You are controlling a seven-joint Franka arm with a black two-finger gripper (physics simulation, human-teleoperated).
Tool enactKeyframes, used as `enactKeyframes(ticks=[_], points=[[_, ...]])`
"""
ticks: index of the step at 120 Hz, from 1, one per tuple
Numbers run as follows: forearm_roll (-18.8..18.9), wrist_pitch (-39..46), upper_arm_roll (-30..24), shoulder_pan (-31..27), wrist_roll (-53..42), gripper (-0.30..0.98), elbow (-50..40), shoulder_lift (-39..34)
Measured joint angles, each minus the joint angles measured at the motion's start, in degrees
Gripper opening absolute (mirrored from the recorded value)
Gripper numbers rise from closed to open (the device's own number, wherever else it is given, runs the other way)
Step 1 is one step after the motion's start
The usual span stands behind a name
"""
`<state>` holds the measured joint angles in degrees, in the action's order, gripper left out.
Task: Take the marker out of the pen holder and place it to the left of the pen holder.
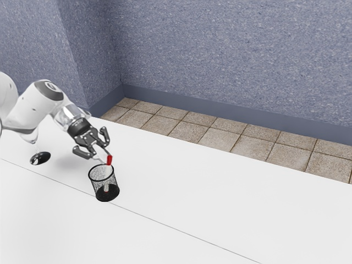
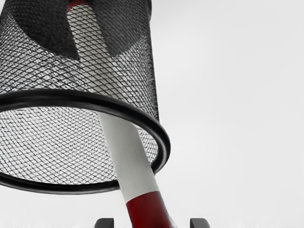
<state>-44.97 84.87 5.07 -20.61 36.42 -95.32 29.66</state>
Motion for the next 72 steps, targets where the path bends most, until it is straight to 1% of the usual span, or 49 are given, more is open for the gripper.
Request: enactKeyframes(ticks=[40,72], points=[[-1.2,0.8,-1.1,0.2,1.6,0.15,-1.6,0.0],[-1.1,1.2,-1.1,0.2,3.1,0.00,-3.4,-1.2]])
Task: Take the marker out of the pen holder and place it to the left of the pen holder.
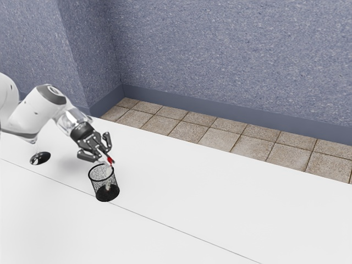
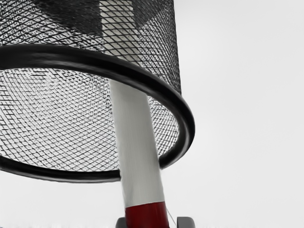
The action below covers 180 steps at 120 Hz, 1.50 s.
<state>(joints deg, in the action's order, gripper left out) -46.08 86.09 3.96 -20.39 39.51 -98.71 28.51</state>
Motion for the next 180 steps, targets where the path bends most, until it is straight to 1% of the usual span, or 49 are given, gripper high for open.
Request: enactKeyframes(ticks=[24,60,68,78,84,101,109,121,133,158,180], points=[[1.1,-0.5,0.0,0.2,3.6,-0.06,-0.9,-4.4],[6.7,-3.3,-0.5,1.1,10.6,-0.09,0.2,-15.5],[9.3,-4.3,-0.5,1.2,12.1,-0.10,1.0,-16.9],[13.4,-5.6,-0.4,1.1,14.1,-0.10,2.5,-16.8],[16.5,-6.2,-0.3,1.1,15.1,-0.10,3.1,-16.4],[27.0,-6.5,-0.3,1.0,16.4,-0.10,3.3,-15.7],[30.5,-5.3,-0.8,0.9,16.0,-0.10,3.1,-15.4],[33.2,-2.8,-2.8,1.0,14.8,-0.09,2.7,-15.4],[36.4,1.9,-5.0,1.2,12.4,-0.09,-0.1,-15.7],[41.1,12.8,-5.5,1.0,6.4,-0.07,-6.2,-16.9],[45.0,19.1,-5.4,1.0,2.3,-0.07,-9.3,-17.0]])
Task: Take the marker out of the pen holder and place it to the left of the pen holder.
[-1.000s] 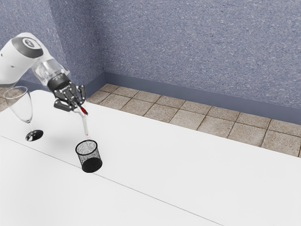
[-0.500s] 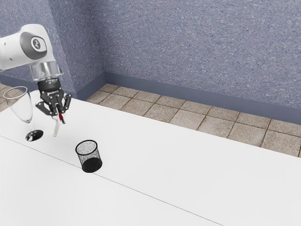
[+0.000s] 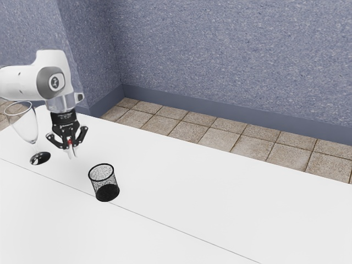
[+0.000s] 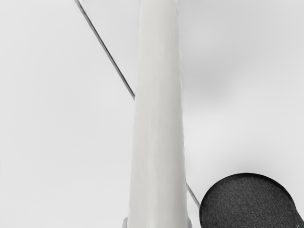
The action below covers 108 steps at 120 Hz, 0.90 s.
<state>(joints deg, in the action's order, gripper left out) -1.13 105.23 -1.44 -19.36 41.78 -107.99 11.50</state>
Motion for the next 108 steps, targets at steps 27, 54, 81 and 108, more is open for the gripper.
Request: enactKeyframes(ticks=[27,54,81,108], points=[[4.0,7.4,0.2,-0.1,-4.1,-0.07,-5.1,-0.2],[4.2,10.6,0.5,-0.6,-6.9,0.21,-5.8,-0.4],[3.7,11.5,0.8,-0.6,-9.0,0.52,-5.5,-1.9],[-2.0,5.7,6.4,15.1,-16.1,0.63,11.5,-8.7]])
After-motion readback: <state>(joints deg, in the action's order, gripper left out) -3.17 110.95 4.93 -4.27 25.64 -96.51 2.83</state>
